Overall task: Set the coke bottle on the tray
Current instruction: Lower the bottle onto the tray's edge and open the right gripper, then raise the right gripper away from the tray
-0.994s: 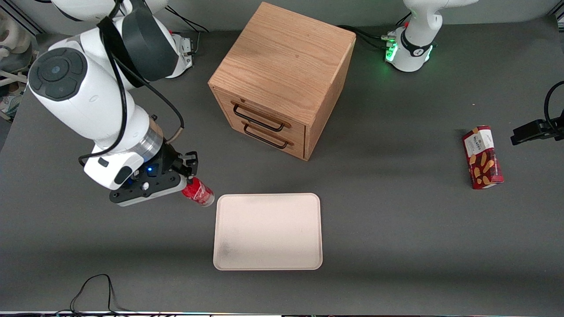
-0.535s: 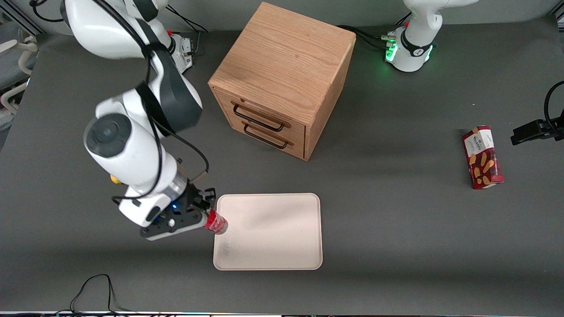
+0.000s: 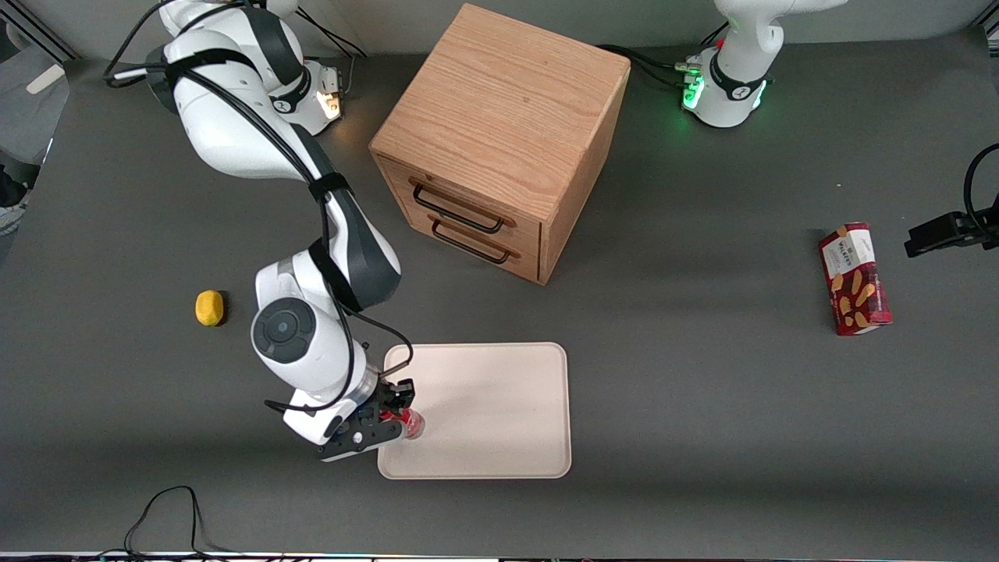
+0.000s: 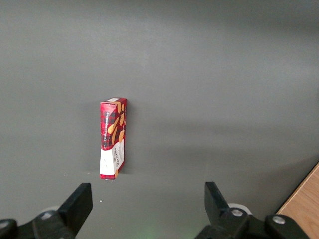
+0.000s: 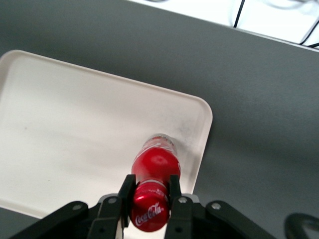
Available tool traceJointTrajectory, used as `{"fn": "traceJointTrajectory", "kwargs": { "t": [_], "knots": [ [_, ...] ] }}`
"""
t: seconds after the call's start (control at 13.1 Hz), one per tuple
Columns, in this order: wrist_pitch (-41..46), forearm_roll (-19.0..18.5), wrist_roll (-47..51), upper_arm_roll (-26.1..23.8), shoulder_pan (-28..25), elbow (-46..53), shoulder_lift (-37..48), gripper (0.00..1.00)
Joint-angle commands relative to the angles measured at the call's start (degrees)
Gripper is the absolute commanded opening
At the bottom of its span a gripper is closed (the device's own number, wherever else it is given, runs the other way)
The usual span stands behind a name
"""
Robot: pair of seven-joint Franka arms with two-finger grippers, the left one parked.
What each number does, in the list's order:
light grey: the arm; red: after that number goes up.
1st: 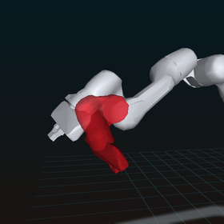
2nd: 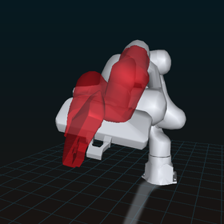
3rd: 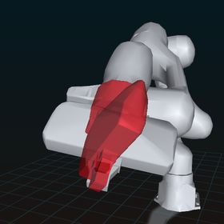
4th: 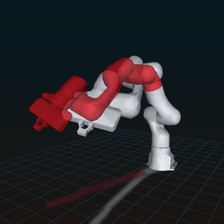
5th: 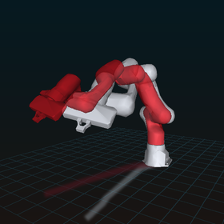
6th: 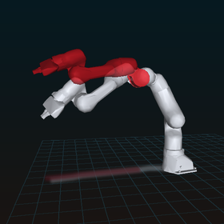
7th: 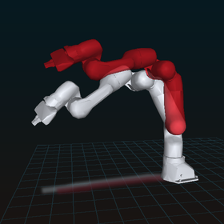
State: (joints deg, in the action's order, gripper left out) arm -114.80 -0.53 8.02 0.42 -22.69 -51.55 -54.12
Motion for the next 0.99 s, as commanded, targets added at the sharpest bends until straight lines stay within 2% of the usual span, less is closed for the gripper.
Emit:
{"fn": "traceJointTrajectory", "kwargs": {
  "t": [0.0, 0.23, 0.31, 0.38, 0.61, 0.92],
  "knots": [
    [-0.7, -0.7, -2.7, 0.5, 0.2, 2.2, -1.6, 0.00],
    [-1.3, -0.8, -3.0, 0.8, 0.2, 1.9, -2.2, 0.00],
    [-1.4, -0.7, -2.1, 0.8, 0.2, 2.0, -2.2, 0.59],
    [-1.6, -0.7, -1.9, 0.8, 0.3, 1.9, -1.9, 1.00],
    [0.7, -0.8, -0.6, 0.8, 0.3, -0.5, 3.0, 1.00],
    [16.1, -0.8, 0.2, 0.7, 0.7, -8.3, 18.8, 1.00]
  ]
}}
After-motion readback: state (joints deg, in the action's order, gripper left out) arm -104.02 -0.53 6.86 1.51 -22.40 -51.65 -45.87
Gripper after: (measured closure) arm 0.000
